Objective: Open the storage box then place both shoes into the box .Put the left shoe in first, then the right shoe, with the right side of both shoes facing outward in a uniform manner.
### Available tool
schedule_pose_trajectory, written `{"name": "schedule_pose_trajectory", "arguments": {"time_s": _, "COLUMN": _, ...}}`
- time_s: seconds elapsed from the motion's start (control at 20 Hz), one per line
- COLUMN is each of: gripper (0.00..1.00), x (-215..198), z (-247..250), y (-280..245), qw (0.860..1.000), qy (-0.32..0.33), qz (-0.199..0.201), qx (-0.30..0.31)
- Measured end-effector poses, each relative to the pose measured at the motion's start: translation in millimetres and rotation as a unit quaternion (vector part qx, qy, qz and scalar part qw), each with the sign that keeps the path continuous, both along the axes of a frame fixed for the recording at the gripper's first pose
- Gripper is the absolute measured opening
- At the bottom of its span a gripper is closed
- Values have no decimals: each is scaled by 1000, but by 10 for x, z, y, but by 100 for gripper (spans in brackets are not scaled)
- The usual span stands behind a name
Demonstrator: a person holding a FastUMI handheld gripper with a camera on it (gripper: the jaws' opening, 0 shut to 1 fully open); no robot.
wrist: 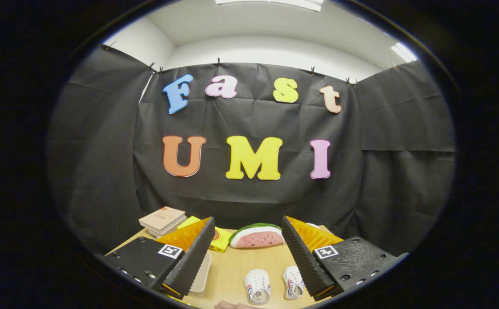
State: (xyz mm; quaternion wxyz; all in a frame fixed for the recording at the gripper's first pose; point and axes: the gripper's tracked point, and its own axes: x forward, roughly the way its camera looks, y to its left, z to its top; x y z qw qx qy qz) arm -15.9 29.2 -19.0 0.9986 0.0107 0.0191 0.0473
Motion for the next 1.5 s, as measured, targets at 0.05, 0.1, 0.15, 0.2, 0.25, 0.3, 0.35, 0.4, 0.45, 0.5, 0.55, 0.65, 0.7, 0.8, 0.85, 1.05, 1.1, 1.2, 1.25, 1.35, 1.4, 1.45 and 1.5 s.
{"name": "schedule_pose_trajectory", "arguments": {"time_s": 0.05, "gripper": 95, "x": 17, "z": -33, "y": -9, "qw": 1000, "qy": 2, "qz": 3, "qx": 0}}
{"name": "schedule_pose_trajectory", "arguments": {"time_s": 0.1, "gripper": 95, "x": 32, "z": -81, "y": -16, "qw": 1000, "qy": 6, "qz": 6, "qx": 0}}
{"name": "schedule_pose_trajectory", "arguments": {"time_s": 0.15, "gripper": 95, "x": 54, "z": -128, "y": -29, "qw": 1000, "qy": 12, "qz": 10, "qx": 0}}
{"name": "schedule_pose_trajectory", "arguments": {"time_s": 0.2, "gripper": 95, "x": 90, "z": -187, "y": -41, "qw": 1000, "qy": 17, "qz": 15, "qx": -1}}
{"name": "schedule_pose_trajectory", "arguments": {"time_s": 0.25, "gripper": 95, "x": 133, "z": -236, "y": -63, "qw": 1000, "qy": 23, "qz": 19, "qx": -3}}
{"name": "schedule_pose_trajectory", "arguments": {"time_s": 0.3, "gripper": 95, "x": 192, "z": -291, "y": -71, "qw": 999, "qy": 28, "qz": 25, "qx": -5}}
{"name": "schedule_pose_trajectory", "arguments": {"time_s": 0.35, "gripper": 95, "x": 255, "z": -361, "y": -74, "qw": 999, "qy": 34, "qz": 34, "qx": -5}}
{"name": "schedule_pose_trajectory", "arguments": {"time_s": 0.4, "gripper": 95, "x": 328, "z": -445, "y": -57, "qw": 998, "qy": 44, "qz": 48, "qx": -2}}
{"name": "schedule_pose_trajectory", "arguments": {"time_s": 0.45, "gripper": 95, "x": 400, "z": -539, "y": -26, "qw": 996, "qy": 58, "qz": 65, "qx": 2}}
{"name": "schedule_pose_trajectory", "arguments": {"time_s": 0.5, "gripper": 95, "x": 483, "z": -659, "y": -18, "qw": 994, "qy": 76, "qz": 80, "qx": 9}}
{"name": "schedule_pose_trajectory", "arguments": {"time_s": 0.55, "gripper": 95, "x": 553, "z": -758, "y": 14, "qw": 990, "qy": 97, "qz": 100, "qx": 22}}
{"name": "schedule_pose_trajectory", "arguments": {"time_s": 0.65, "gripper": 95, "x": 718, "z": -987, "y": 114, "qw": 981, "qy": 134, "qz": 135, "qx": 44}}
{"name": "schedule_pose_trajectory", "arguments": {"time_s": 0.7, "gripper": 96, "x": 804, "z": -1109, "y": 151, "qw": 975, "qy": 154, "qz": 153, "qx": 51}}
{"name": "schedule_pose_trajectory", "arguments": {"time_s": 0.8, "gripper": 96, "x": 948, "z": -1387, "y": 260, "qw": 959, "qy": 198, "qz": 189, "qx": 72}}
{"name": "schedule_pose_trajectory", "arguments": {"time_s": 0.85, "gripper": 96, "x": 998, "z": -1512, "y": 342, "qw": 948, "qy": 220, "qz": 214, "qx": 86}}
{"name": "schedule_pose_trajectory", "arguments": {"time_s": 1.05, "gripper": 95, "x": 1237, "z": -1989, "y": 574, "qw": 893, "qy": 312, "qz": 288, "qx": 152}}
{"name": "schedule_pose_trajectory", "arguments": {"time_s": 1.1, "gripper": 95, "x": 1273, "z": -2109, "y": 613, "qw": 876, "qy": 332, "qz": 308, "qx": 169}}
{"name": "schedule_pose_trajectory", "arguments": {"time_s": 1.2, "gripper": 95, "x": 1392, "z": -2298, "y": 704, "qw": 848, "qy": 360, "qz": 339, "qx": 191}}
{"name": "schedule_pose_trajectory", "arguments": {"time_s": 1.25, "gripper": 95, "x": 1420, "z": -2364, "y": 773, "qw": 832, "qy": 372, "qz": 359, "qx": 200}}
{"name": "schedule_pose_trajectory", "arguments": {"time_s": 1.35, "gripper": 95, "x": 1438, "z": -2551, "y": 949, "qw": 795, "qy": 402, "qz": 397, "qx": 221}}
{"name": "schedule_pose_trajectory", "arguments": {"time_s": 1.4, "gripper": 95, "x": 1455, "z": -2638, "y": 1027, "qw": 771, "qy": 416, "qz": 418, "qx": 240}}
{"name": "schedule_pose_trajectory", "arguments": {"time_s": 1.45, "gripper": 95, "x": 1451, "z": -2723, "y": 1097, "qw": 747, "qy": 434, "qz": 435, "qx": 255}}
{"name": "schedule_pose_trajectory", "arguments": {"time_s": 1.5, "gripper": 95, "x": 1457, "z": -2819, "y": 1153, "qw": 729, "qy": 450, "qz": 443, "qx": 264}}
